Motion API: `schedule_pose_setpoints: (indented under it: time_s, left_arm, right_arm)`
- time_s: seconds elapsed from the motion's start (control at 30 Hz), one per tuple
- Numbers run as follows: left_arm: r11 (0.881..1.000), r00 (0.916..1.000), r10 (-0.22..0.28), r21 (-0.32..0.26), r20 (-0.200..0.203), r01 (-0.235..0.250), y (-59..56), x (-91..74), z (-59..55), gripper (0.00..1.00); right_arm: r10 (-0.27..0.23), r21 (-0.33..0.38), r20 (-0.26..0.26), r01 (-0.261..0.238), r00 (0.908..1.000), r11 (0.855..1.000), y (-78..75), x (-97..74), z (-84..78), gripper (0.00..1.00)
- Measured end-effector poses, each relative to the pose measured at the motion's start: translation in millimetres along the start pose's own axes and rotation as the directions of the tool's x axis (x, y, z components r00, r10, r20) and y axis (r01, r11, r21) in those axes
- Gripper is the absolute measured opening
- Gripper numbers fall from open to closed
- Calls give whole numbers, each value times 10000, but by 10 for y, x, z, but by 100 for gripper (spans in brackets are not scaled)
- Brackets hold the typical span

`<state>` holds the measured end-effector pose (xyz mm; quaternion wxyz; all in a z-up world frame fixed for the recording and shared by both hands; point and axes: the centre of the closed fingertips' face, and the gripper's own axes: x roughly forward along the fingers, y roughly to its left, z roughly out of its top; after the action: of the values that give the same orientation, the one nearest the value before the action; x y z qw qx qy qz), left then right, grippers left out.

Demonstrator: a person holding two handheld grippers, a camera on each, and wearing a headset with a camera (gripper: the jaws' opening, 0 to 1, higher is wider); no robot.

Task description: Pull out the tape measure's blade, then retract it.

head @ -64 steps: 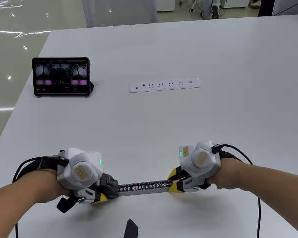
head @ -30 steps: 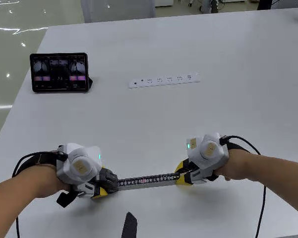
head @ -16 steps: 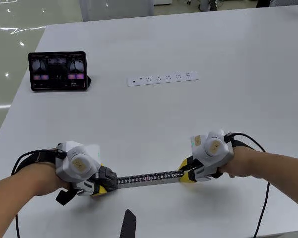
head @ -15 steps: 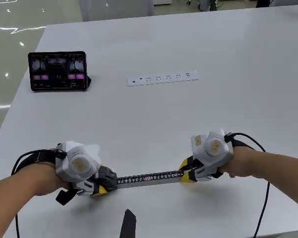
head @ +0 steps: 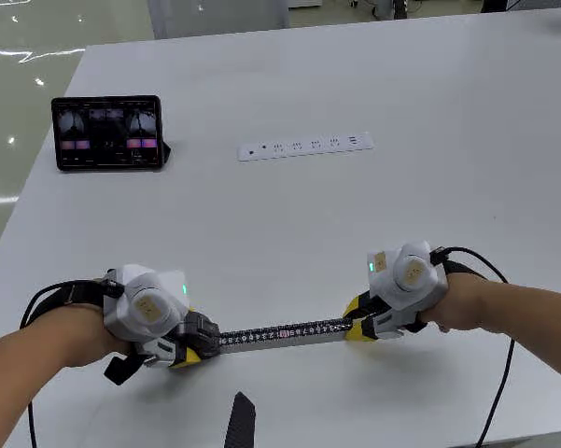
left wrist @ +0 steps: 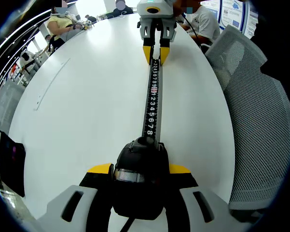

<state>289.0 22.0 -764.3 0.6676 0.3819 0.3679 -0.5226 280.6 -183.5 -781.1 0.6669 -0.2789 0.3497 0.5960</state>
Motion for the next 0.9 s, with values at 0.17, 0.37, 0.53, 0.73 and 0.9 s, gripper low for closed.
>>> schedule_pose_setpoints:
  time_s: [0.17,0.37,0.53,0.73,0.9]
  left_arm:
    - [10000,10000,7,3,1,-7,1,-3,2,36]
    - [10000,10000,2,1,15,-2,-7,-7,2,36]
    - [10000,10000,2,2,19,-2,-9,-6,0,36]
    - [10000,10000,-9,-1,24,9,-10,-4,-3,36]
    - [10000,10000,-1,-1,20,1,-10,-7,-1,36]
  right_arm:
    - [-18,20,-15,18,10000,10000,-3,-18,-26,10]
    - [-21,38,-55,21,10000,10000,4,-39,-49,9]
    - [-55,76,-53,55,10000,10000,5,-61,-74,9]
    - [-73,112,-86,74,9999,9999,13,-86,-97,9]
    - [-98,119,-110,99,9999,9999,16,-110,-120,9]
